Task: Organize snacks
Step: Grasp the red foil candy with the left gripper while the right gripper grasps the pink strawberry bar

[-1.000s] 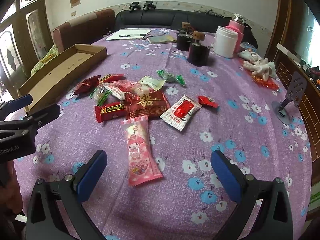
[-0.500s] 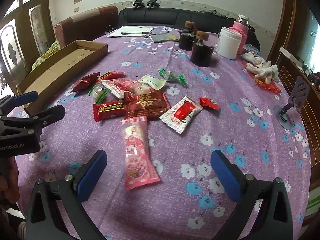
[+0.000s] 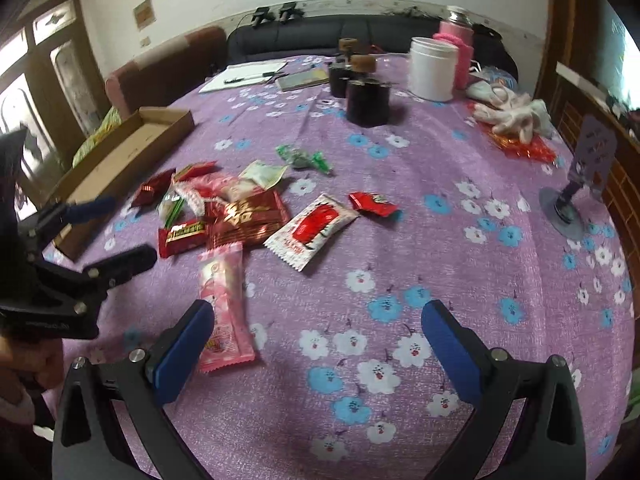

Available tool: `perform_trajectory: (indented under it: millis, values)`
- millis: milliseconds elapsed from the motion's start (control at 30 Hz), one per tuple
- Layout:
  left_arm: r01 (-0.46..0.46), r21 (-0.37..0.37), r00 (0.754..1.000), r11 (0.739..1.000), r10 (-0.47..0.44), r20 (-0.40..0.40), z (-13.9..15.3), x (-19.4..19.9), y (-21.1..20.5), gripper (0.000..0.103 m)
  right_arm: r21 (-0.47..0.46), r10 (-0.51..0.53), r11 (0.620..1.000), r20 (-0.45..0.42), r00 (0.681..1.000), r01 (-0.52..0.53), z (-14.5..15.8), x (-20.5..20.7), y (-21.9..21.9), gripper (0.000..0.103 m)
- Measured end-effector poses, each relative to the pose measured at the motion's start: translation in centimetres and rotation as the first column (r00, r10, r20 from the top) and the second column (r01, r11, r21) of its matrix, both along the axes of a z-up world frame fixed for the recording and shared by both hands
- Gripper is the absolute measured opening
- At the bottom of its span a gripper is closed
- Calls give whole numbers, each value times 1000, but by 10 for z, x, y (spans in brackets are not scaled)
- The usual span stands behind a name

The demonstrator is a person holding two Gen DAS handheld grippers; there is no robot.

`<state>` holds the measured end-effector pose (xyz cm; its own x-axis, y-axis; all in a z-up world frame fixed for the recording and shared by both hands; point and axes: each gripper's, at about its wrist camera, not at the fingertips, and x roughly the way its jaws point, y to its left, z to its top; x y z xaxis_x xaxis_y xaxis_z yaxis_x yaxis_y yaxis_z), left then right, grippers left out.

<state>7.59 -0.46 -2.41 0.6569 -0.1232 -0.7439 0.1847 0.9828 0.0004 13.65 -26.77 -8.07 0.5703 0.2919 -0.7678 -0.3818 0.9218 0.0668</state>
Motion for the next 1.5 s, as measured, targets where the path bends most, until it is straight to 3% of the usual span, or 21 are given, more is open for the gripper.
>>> perform_trajectory:
  millis: [133,333,500,600,900,1033,1333,1500]
  values:
    - [-1,10,1000,1000,1,-5,-3,2,-3,103,-7,15,1000,6,1000,-15,1,2,1,103]
    - [86,-13,996,996,-86,-9,-4,4,0,102,-43,77,996,-1,997,-77,-6,-3,16,103]
    - [3,-14,1000,1000,-3,-2,2,9,34,103,-66,122,990,6,993,-121,-9,-11,29,103]
    - [-26,4,1000,1000,27,-3,2,10,53,103,-72,137,988,9,990,-136,-10,-13,36,103]
    - [45,90,999,995,-42,-32,-3,18,66,103,-75,190,979,14,982,-189,-14,-15,54,103]
    - [73,39,995,997,-70,-66,-5,28,71,103,-71,218,974,17,976,-217,-14,-14,62,103]
    - [-117,21,984,993,119,-132,-10,63,81,103,-51,207,977,1,978,-207,-13,-6,75,103]
    - [-152,44,978,987,156,-138,-16,66,86,102,-43,203,978,-1,979,-203,-13,-6,78,103]
